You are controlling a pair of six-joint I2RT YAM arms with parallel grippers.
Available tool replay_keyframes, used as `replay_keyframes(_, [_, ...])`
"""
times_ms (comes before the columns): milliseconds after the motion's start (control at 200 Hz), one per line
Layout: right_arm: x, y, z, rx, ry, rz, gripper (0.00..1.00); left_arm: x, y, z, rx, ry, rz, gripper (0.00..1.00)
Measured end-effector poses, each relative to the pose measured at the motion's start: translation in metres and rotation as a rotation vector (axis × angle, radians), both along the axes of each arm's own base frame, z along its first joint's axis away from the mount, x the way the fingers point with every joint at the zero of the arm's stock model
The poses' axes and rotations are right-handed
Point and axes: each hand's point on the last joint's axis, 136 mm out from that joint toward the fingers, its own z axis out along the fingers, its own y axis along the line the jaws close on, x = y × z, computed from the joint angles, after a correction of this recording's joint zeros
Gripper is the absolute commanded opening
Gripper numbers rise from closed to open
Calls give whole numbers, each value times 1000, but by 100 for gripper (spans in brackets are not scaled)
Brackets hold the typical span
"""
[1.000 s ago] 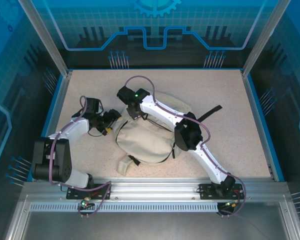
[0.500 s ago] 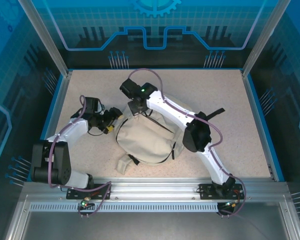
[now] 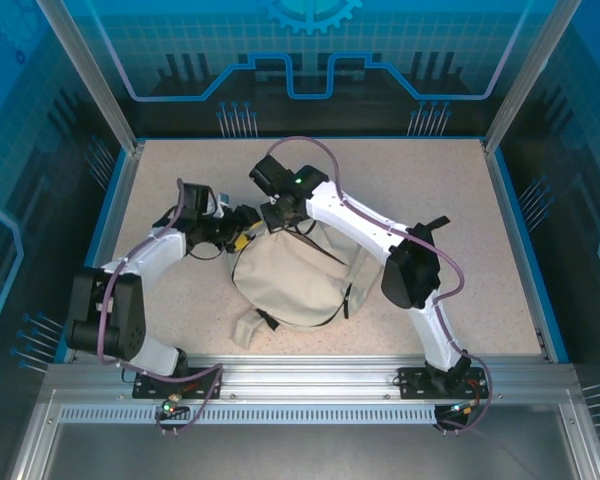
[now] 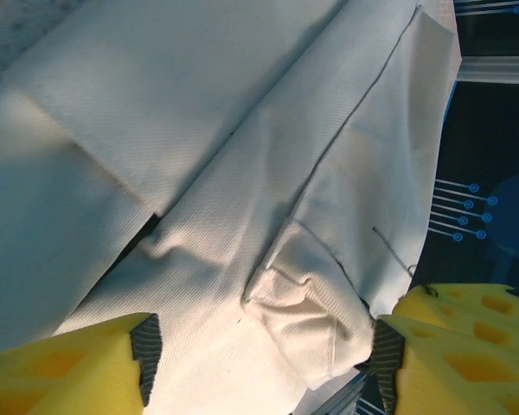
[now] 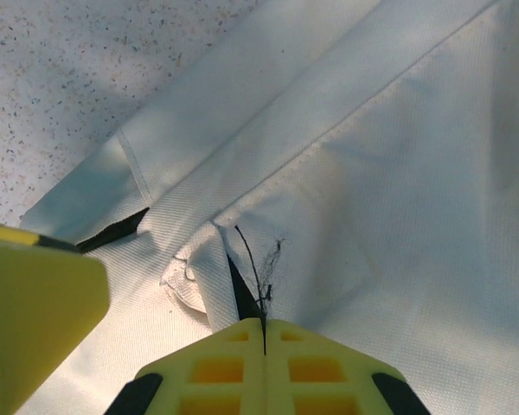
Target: Pack the student bag
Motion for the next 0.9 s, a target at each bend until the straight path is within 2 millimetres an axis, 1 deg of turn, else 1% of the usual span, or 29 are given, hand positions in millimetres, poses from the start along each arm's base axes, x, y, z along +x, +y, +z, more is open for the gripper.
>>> replay_keyframes(175, [1,-3,1,46,22,-21,0,6,-11,-9,-12,39,-24,48])
replay_keyframes(285, [2,0,1,73,32,-27,0,9,-19,-10,-17,48,-52,43])
replay_keyframes(365, [2,2,1,88,39,-25,0,9,-25,-9,-4,34,-90,35])
replay_keyframes(445, [1,3,0,97,47,-21,0,9,-27,-8,26,7,-132,29])
replay_keyframes(520, [1,5,1,109,52,-18,0,9,-27,-10,53,-12,-163,26])
replay_keyframes(580, [1,5,1,116,57,-19,0,9,-27,-13,67,-23,-183,22])
replay_keyframes(700, [2,3,0,129,69,-27,0,8,-27,-21,83,-28,-213,22])
replay_keyframes(830, [3,1,1,140,74,-32,0,8,-29,-21,89,-55,-244,32])
replay_keyframes(900, [4,2,1,147,76,-36,0,8,-31,-19,93,-74,-262,35])
